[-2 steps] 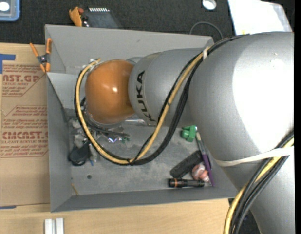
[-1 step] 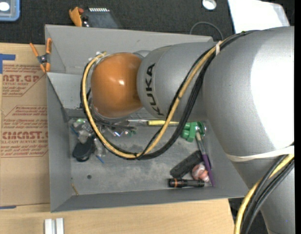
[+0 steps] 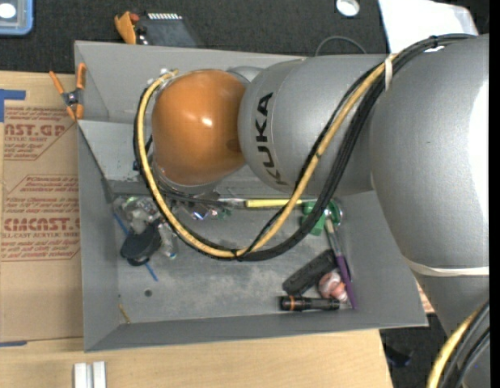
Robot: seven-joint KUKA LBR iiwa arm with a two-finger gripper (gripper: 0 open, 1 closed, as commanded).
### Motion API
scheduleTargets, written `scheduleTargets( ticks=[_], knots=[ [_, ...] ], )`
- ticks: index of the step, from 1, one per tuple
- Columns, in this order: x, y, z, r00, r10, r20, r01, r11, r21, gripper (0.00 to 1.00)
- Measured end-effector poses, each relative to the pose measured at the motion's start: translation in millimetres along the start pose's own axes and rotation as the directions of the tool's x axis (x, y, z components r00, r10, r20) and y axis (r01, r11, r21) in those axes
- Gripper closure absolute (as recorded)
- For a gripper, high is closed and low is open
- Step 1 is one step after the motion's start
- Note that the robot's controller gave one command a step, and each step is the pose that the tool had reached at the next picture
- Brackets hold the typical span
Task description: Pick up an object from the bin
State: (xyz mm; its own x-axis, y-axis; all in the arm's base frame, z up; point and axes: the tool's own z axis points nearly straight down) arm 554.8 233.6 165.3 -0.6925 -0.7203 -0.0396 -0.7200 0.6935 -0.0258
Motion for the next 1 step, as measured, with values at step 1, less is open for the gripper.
scheduleTargets(
  ticks=[1],
  knots=[
    [-9.5,-8.8,-22.0,0.997,-0.077,0.004,0.077,0.997,0.002,1.00]
  ],
)
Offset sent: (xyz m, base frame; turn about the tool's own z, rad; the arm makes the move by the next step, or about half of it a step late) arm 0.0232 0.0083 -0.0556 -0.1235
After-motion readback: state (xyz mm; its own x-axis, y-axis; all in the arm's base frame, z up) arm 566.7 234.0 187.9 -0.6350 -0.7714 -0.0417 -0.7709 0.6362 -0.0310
